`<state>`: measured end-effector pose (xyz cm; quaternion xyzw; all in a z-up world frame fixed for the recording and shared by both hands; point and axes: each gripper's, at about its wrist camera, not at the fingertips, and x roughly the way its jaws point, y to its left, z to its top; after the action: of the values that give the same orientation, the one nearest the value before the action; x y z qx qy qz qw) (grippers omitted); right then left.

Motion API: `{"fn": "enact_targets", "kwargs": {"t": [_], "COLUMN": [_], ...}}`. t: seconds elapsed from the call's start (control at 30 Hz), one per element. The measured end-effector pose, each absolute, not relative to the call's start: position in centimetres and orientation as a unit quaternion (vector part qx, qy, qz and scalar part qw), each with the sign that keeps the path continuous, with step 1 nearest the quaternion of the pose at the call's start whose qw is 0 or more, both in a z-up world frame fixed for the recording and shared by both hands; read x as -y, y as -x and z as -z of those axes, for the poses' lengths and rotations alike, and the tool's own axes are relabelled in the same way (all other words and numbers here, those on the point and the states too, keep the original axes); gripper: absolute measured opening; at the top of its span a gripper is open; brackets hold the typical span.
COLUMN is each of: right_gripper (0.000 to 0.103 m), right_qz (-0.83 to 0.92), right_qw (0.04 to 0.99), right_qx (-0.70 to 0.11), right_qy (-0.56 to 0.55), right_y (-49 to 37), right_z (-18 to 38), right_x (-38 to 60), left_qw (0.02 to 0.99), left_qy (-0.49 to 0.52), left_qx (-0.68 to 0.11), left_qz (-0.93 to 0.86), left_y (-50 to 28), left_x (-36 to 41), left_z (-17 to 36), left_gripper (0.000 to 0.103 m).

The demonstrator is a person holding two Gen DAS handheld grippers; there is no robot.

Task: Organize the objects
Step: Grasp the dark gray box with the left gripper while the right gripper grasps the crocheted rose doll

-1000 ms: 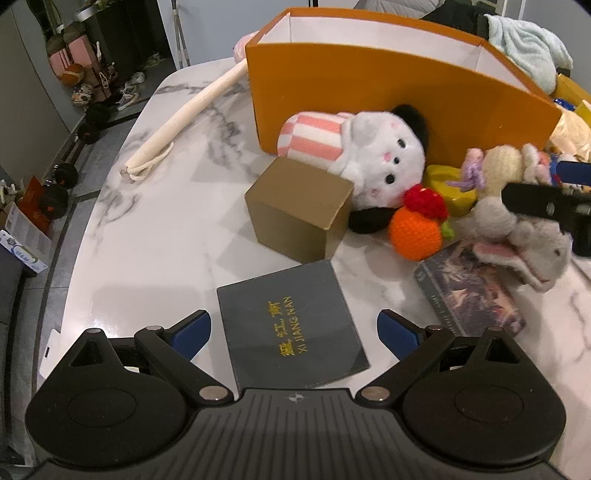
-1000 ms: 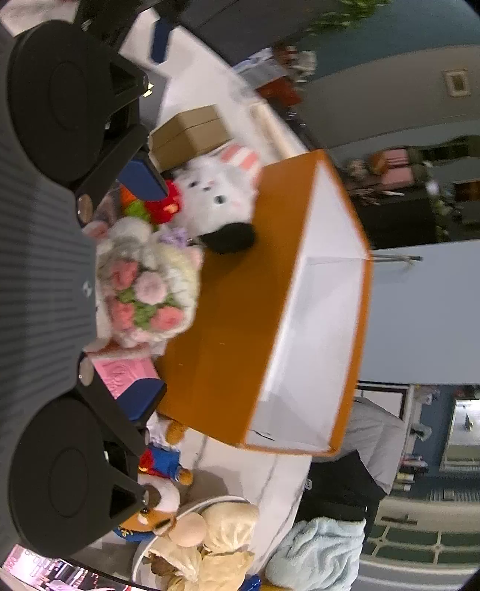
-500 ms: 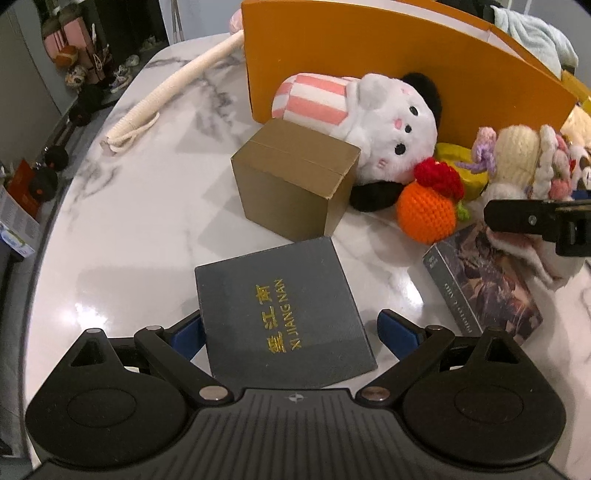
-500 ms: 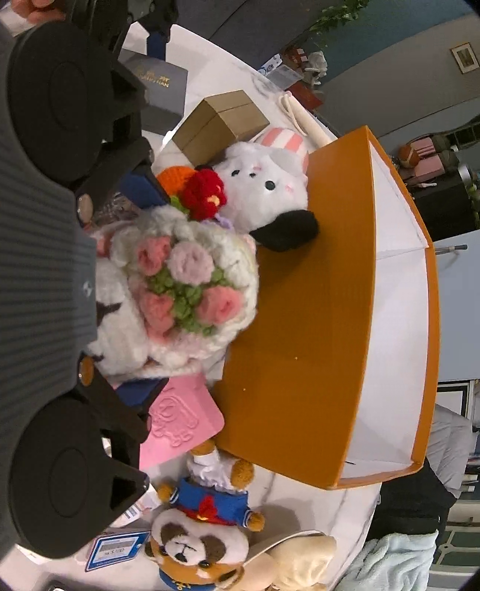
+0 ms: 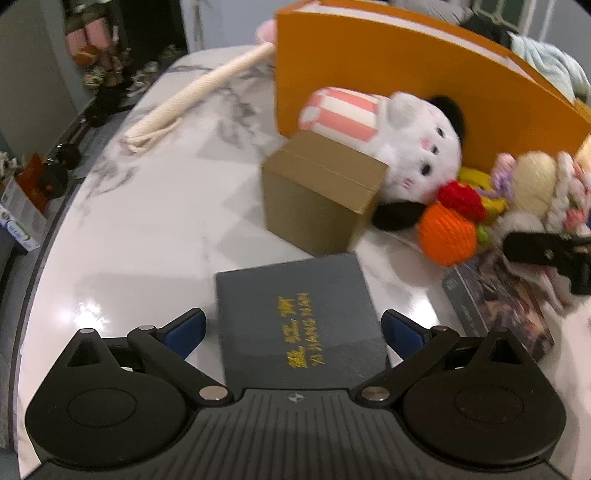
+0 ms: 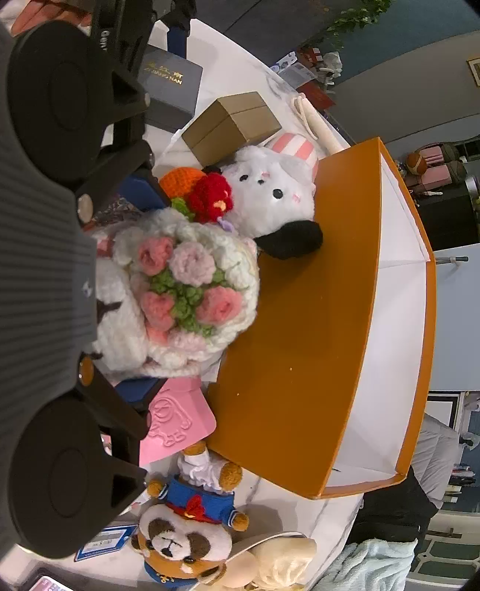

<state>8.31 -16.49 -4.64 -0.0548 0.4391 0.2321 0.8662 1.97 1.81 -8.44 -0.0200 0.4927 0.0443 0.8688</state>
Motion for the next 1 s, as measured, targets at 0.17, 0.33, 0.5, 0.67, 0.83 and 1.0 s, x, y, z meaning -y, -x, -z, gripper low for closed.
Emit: {"fn": "enact_targets", "kwargs": {"t": [0.17,0.33,0.5,0.67,0.83,1.0], "right_gripper": [0.090,0.089,0.088,0.089,0.088,0.084], "right_qz": [-0.234,-0.234,-0.235,-0.228,-0.224,-0.228], "right_qw": [0.868,0.869,0.873,0.878,0.873,0.863], "right_qx": [-0.434,-0.432,-0.421,-0.417,-0.430,-0.448], "right_qy": [0.060,0.062,0.069,0.062,0.050,0.043], "right_y": [-8.1,-7.9,-7.5,-7.4,-7.8,-7.9], "right_z": [4.6,4.6,4.6,4.8,4.7,4.3], "right_x": [16.6,16.8,16.8,17.0,16.9,17.0], "left_qw": [0.871,0.857,0.872,0.882,0.874,0.864], "left_qy": [0.015,0.018,0.016,0.019,0.012,0.013], "left_qx": [-0.490,-0.514,-0.487,-0.470,-0.485,-0.503], "left_qz": [-0.043,-0.047,-0.035,-0.036,-0.032,-0.028], "left_y": [-2.0,-2.4,-1.6,-1.4,-2.0,-2.1], "left_x": [-2.2,-2.5,-2.7,-2.8,-2.9,-3.1], "left_z": [8.2,8.1,8.1,8.0,7.8,7.5], "left_gripper": [0.103,0.103,0.103,0.098,0.099,0.090]}}
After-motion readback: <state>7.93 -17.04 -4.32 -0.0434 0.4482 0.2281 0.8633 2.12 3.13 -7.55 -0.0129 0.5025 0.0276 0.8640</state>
